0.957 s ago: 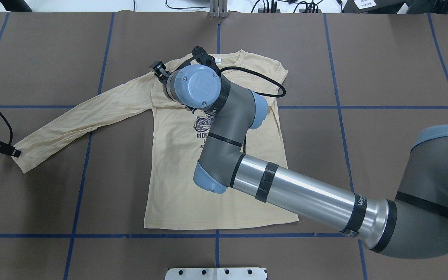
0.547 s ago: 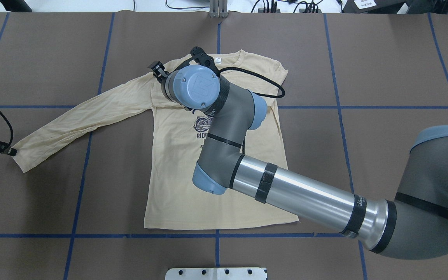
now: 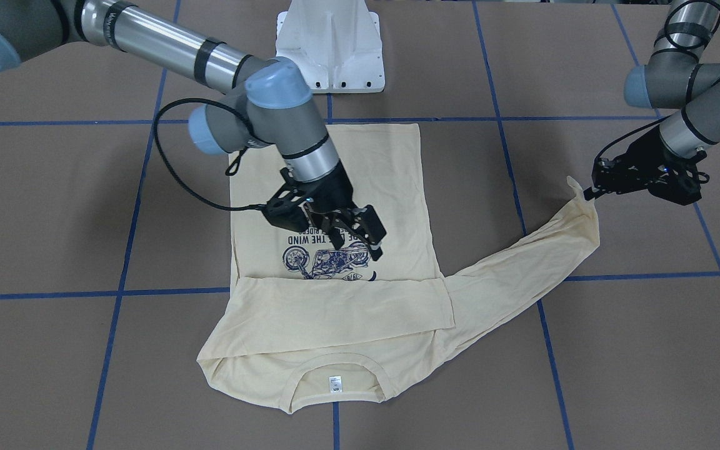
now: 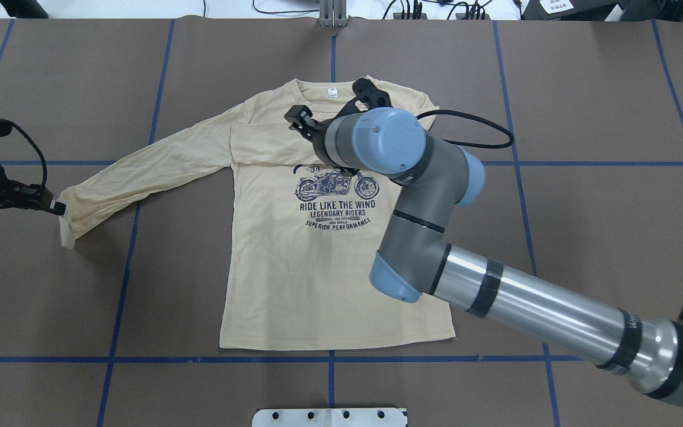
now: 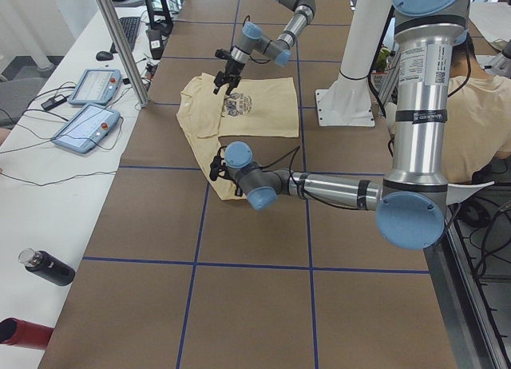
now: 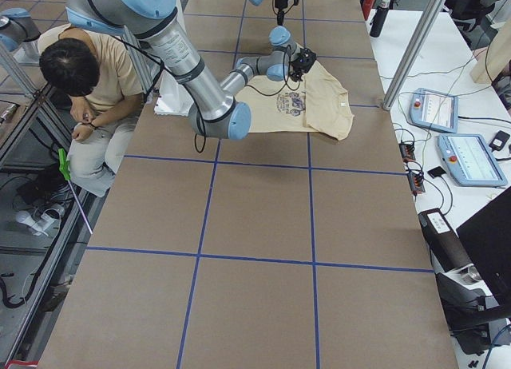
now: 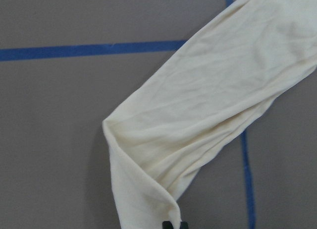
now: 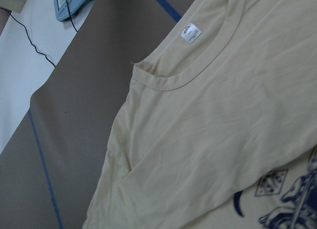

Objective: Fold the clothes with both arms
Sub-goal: 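Release the sleeve and withdraw the right gripper while the left gripper grasps the other cuff, then fold the other sleeve across the shirt toward the collar with the left gripper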

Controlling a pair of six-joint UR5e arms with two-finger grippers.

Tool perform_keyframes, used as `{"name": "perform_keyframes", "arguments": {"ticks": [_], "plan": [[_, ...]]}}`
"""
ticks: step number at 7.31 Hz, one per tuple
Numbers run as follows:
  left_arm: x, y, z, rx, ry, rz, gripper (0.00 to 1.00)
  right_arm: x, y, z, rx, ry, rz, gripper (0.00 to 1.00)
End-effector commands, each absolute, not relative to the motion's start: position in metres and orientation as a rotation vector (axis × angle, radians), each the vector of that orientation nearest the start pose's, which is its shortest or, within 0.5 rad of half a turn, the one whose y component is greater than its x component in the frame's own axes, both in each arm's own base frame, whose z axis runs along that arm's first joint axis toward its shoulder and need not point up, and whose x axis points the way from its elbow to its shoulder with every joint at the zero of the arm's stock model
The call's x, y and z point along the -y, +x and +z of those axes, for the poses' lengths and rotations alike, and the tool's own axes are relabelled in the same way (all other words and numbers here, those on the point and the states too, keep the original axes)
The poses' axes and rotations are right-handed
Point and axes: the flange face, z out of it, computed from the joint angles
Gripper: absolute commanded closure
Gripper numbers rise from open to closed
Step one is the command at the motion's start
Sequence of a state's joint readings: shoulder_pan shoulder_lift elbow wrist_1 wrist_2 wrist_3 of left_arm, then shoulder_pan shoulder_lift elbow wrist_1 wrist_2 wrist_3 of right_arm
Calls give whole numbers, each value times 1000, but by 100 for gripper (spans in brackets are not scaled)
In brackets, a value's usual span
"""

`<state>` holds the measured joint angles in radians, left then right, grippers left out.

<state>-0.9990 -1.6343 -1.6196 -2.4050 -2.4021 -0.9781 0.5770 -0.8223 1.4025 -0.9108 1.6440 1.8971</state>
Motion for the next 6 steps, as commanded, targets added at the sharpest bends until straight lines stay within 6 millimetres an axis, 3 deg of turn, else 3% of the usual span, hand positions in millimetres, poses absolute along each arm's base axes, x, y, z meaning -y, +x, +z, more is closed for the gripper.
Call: {"name": "perform_keyframes", "arguments": {"ticks": [1, 3, 4, 6], "plan": [[515, 294, 375, -1297, -19, -138, 100, 519, -464, 289, 1199, 104, 663, 0], [546, 371, 242, -1327, -153, -247, 100, 522, -396, 370, 1087, 167, 547, 0], [564, 402, 200, -1344, -146, -300, 100, 519, -384, 398, 1040, 184, 527, 0], [607, 499, 108, -1364, -88, -414, 100, 509, -354, 452, 982, 204, 499, 0]]}}
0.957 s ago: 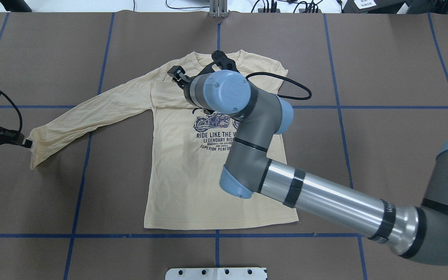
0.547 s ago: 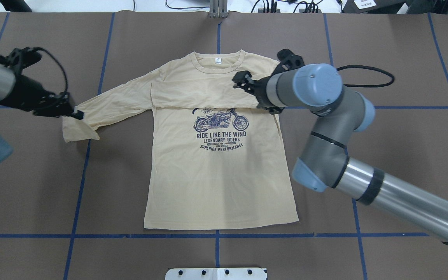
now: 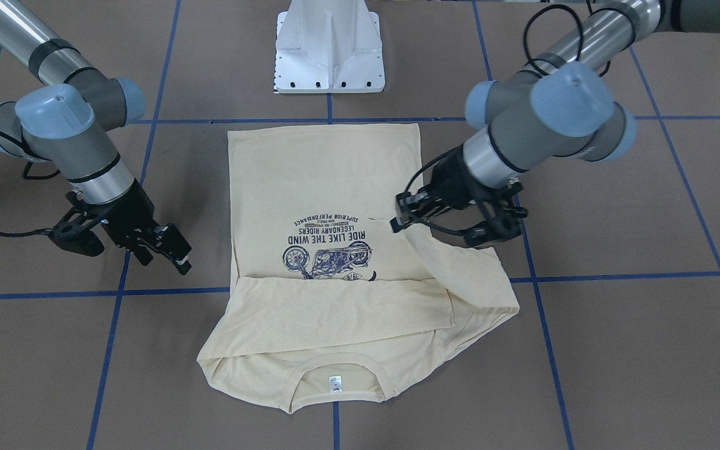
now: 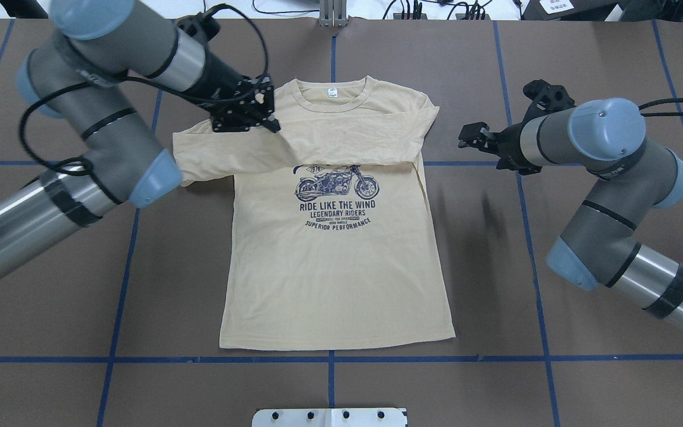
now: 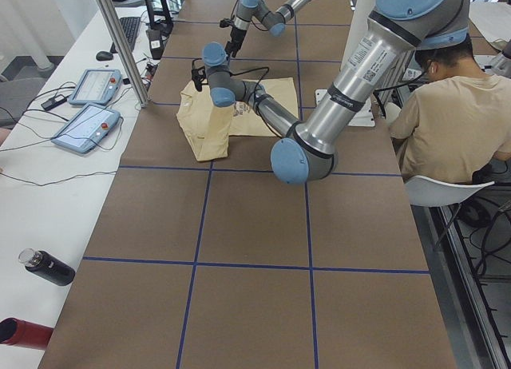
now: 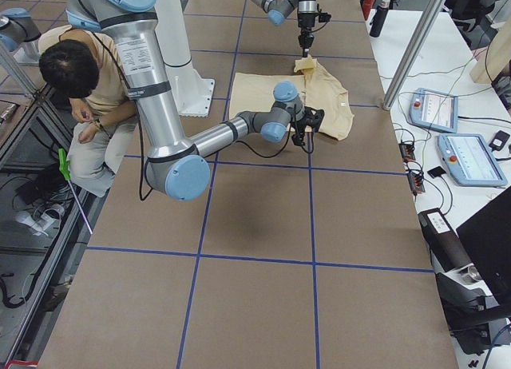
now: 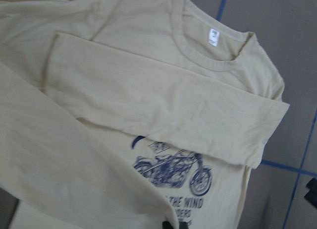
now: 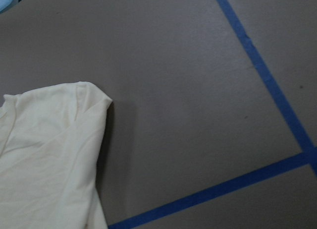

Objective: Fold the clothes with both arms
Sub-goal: 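Fold the other sleeve across the shirt toward the collar with the left gripper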

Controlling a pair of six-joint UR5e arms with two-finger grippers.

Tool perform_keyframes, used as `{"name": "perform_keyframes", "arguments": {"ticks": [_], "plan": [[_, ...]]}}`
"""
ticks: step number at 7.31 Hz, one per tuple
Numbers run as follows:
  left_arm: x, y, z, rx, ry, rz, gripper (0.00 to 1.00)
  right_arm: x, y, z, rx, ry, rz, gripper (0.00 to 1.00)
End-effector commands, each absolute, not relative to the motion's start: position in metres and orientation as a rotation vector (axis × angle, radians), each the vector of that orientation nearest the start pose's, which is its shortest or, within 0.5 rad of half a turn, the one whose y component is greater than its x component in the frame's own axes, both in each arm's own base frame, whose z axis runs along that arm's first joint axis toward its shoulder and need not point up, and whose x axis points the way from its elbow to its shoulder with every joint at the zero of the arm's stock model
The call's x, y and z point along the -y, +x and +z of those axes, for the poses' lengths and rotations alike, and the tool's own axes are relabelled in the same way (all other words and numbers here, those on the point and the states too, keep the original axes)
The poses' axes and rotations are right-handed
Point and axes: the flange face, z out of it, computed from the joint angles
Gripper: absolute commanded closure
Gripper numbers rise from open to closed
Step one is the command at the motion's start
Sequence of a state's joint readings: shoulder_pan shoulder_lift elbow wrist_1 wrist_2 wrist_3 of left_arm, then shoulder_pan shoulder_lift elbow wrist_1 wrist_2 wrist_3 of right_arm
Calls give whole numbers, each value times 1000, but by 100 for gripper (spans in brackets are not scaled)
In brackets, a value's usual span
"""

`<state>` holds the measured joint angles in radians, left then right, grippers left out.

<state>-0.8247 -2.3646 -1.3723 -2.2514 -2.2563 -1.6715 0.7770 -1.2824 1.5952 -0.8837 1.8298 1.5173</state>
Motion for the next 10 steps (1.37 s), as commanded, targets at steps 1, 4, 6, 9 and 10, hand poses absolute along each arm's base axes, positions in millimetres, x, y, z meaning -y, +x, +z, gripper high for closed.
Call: {"name": "perform_keyframes", "arguments": {"ticks": [1, 4, 6, 9, 10], "plan": [[632, 532, 85, -1387, -81, -481, 100, 489, -333, 496, 993, 241, 450, 0], [652, 575, 63, -1408, -13, -606, 100, 480, -327, 537, 999, 247, 430, 0], [658, 593, 57, -1444, 2, -688, 100, 480, -326, 538, 996, 247, 431, 0], [657, 612, 47, -1447, 6, -747, 100, 476, -322, 542, 994, 243, 439, 0], [653, 616, 40, -1462, -5, -768, 96, 476, -322, 542, 995, 240, 444, 0]]}}
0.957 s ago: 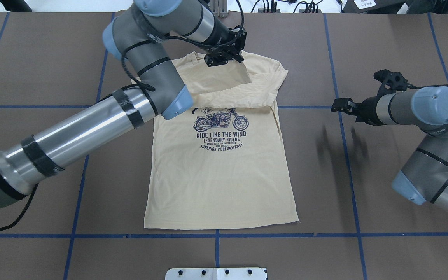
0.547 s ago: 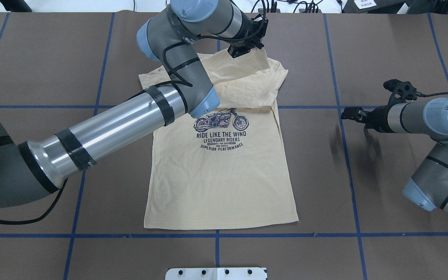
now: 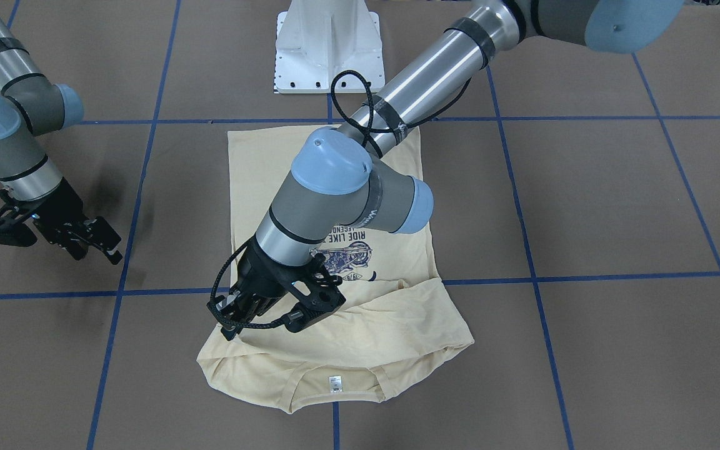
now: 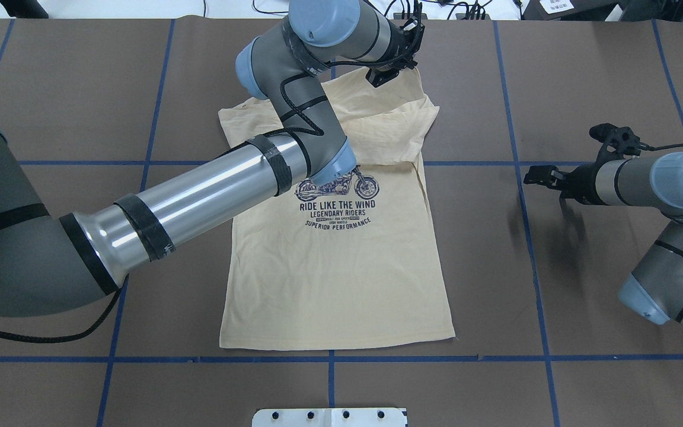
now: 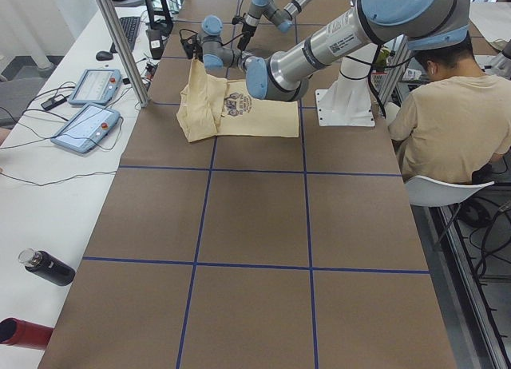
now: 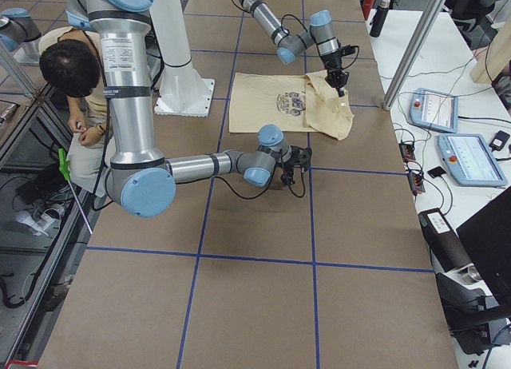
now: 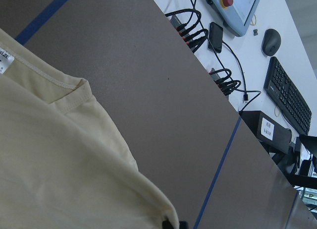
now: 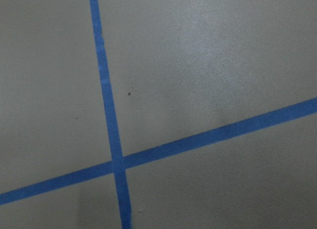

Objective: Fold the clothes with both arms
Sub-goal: 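Fold the other sleeve across the shirt toward the collar with the left gripper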

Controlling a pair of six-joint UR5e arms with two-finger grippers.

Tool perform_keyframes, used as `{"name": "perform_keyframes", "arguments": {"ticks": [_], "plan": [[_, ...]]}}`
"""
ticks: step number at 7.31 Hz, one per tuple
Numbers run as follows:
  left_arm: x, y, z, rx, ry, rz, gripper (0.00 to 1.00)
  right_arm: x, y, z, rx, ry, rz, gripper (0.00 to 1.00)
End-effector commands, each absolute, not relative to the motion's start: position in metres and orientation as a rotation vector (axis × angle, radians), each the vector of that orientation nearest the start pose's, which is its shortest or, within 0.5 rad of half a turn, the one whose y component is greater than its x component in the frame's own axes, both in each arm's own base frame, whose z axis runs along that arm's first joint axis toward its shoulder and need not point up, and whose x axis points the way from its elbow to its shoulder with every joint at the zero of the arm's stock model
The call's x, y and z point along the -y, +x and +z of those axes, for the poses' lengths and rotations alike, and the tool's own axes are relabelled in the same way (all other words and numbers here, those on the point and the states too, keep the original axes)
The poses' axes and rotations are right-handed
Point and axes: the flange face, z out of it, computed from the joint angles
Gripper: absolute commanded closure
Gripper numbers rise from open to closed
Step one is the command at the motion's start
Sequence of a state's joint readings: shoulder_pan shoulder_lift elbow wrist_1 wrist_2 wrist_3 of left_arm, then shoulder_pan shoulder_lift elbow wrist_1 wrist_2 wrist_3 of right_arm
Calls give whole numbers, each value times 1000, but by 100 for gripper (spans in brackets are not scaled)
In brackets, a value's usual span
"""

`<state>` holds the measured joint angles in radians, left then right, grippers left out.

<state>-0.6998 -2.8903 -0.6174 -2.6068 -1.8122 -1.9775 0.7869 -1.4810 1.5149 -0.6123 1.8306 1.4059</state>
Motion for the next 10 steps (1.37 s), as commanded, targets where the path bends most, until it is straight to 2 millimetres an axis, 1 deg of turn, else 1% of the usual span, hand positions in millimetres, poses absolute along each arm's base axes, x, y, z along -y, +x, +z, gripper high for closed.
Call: {"name": "perform_keyframes", "arguments": {"ticks": [1, 2, 3, 5, 6, 7, 8, 9, 10], "plan": [[647, 617, 23, -1487, -24, -777, 75, 476, -323, 542, 995, 238, 445, 0], [644, 620, 23, -1499, -7, -786, 39, 476, -323, 542, 994, 237, 445, 0], [644, 621, 25, -1497, 0, -792, 36, 476, -323, 543, 992, 238, 447, 0], [645, 621, 25, -1497, 4, -795, 35, 473, -326, 543, 994, 231, 444, 0], [643, 621, 21, -1504, -2, -785, 35, 464, -347, 529, 1028, 191, 477, 0], [633, 613, 6, -1533, -30, -726, 35, 442, -370, 494, 1100, 128, 559, 0], [612, 601, 14, -1550, -46, -590, 35, 414, -386, 469, 1145, 87, 606, 0], [586, 575, 36, -1553, -75, -517, 35, 392, -398, 462, 1151, 31, 622, 0], [567, 553, 63, -1508, -48, -469, 35, 362, -425, 436, 1122, -6, 662, 0]]}}
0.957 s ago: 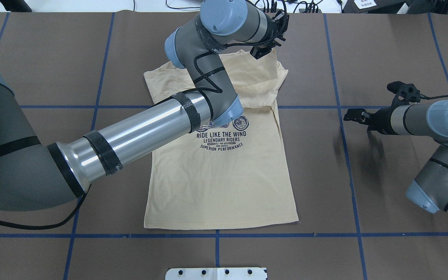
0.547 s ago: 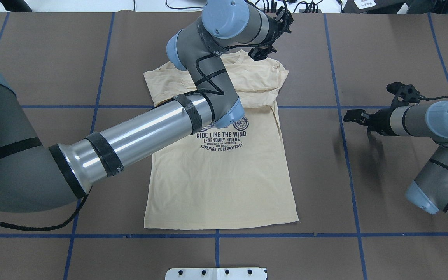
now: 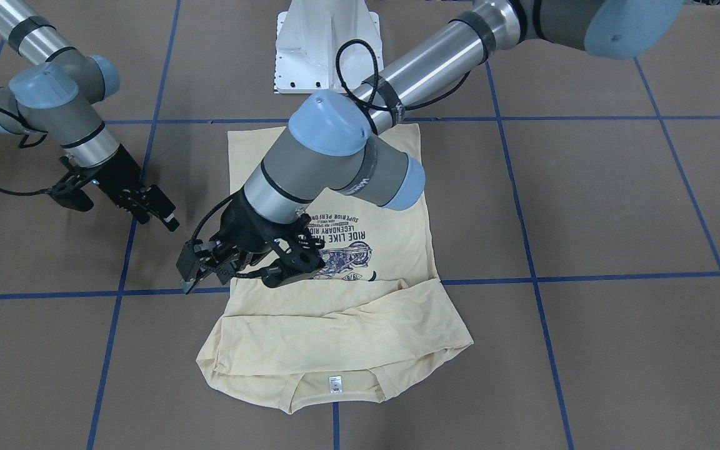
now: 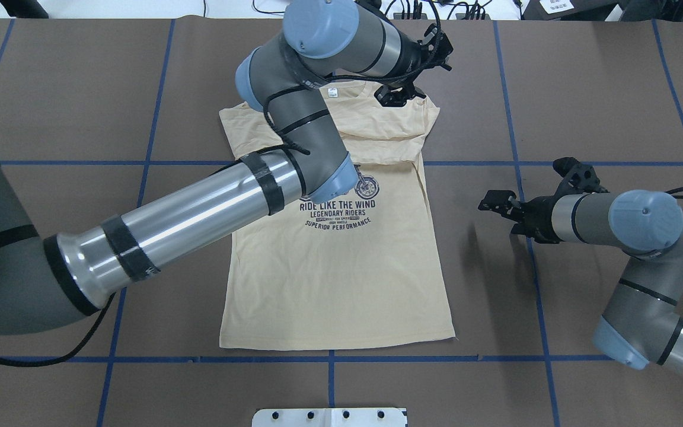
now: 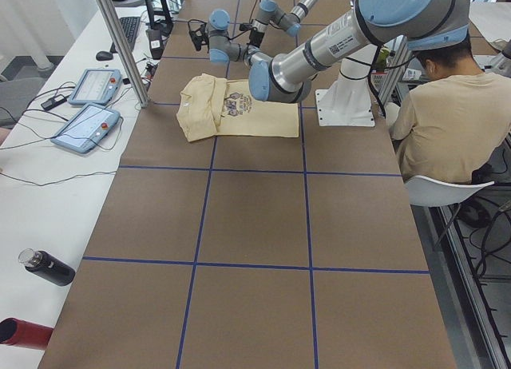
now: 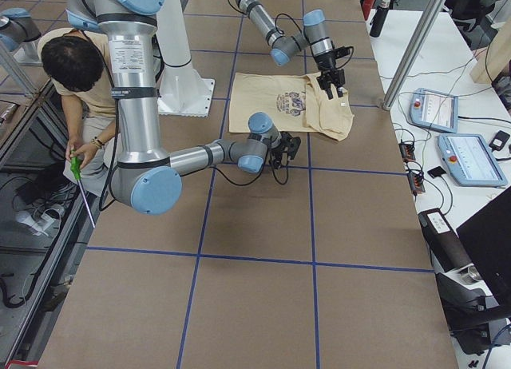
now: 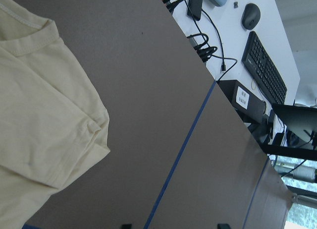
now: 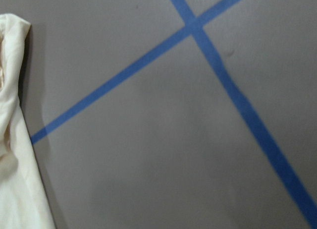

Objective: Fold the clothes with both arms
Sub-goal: 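Release the sleeve with the left gripper while the right gripper moves to the hem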

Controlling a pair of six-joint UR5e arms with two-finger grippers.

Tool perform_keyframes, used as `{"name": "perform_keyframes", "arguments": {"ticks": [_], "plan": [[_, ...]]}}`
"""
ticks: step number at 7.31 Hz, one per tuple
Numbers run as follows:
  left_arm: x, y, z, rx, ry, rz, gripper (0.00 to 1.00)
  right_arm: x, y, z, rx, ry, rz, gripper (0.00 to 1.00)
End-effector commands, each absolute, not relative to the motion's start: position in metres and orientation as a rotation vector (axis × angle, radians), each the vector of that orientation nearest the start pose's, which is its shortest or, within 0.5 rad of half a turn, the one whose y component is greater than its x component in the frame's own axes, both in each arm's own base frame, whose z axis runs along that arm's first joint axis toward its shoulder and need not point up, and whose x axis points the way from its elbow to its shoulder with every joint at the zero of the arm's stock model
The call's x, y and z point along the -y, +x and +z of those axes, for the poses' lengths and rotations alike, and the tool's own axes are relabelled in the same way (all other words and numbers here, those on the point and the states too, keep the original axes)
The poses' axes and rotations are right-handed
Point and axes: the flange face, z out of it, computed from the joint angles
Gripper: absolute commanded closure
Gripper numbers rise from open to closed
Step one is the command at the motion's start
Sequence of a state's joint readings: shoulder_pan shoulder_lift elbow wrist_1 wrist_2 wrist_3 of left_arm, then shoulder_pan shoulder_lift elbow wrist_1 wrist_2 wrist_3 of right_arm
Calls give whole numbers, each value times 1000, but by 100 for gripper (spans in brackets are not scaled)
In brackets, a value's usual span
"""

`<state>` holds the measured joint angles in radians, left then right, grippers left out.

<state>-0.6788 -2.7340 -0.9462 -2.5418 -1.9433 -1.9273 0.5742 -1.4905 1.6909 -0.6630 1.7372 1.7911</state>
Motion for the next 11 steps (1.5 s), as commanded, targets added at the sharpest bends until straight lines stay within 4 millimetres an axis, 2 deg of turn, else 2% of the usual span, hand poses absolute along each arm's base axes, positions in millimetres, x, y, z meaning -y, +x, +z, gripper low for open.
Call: {"name": "perform_keyframes", "arguments": {"ticks": [1, 2, 3, 4, 5, 6, 7, 11], "plan": [[545, 526, 89, -1475, 1, -414, 35, 323, -447, 401, 1057, 10, 670, 1], [522, 498, 117, -1465, 15, -351, 35, 293, -459, 384, 1026, -20, 707, 1], [512, 480, 144, -1450, 49, -292, 35, 270, -472, 383, 1029, -10, 772, 2], [514, 479, 156, -1434, 63, -282, 35, 252, -483, 389, 1012, -19, 832, 2], [513, 479, 161, -1428, 60, -283, 35, 244, -490, 385, 993, -49, 901, 2], [515, 480, 164, -1427, 64, -286, 35, 231, -491, 388, 946, -53, 885, 6], [514, 481, 165, -1424, 62, -288, 35, 224, -481, 372, 922, -68, 873, 8], [514, 480, 163, -1431, 64, -287, 34, 205, -493, 373, 888, -89, 847, 12]]}}
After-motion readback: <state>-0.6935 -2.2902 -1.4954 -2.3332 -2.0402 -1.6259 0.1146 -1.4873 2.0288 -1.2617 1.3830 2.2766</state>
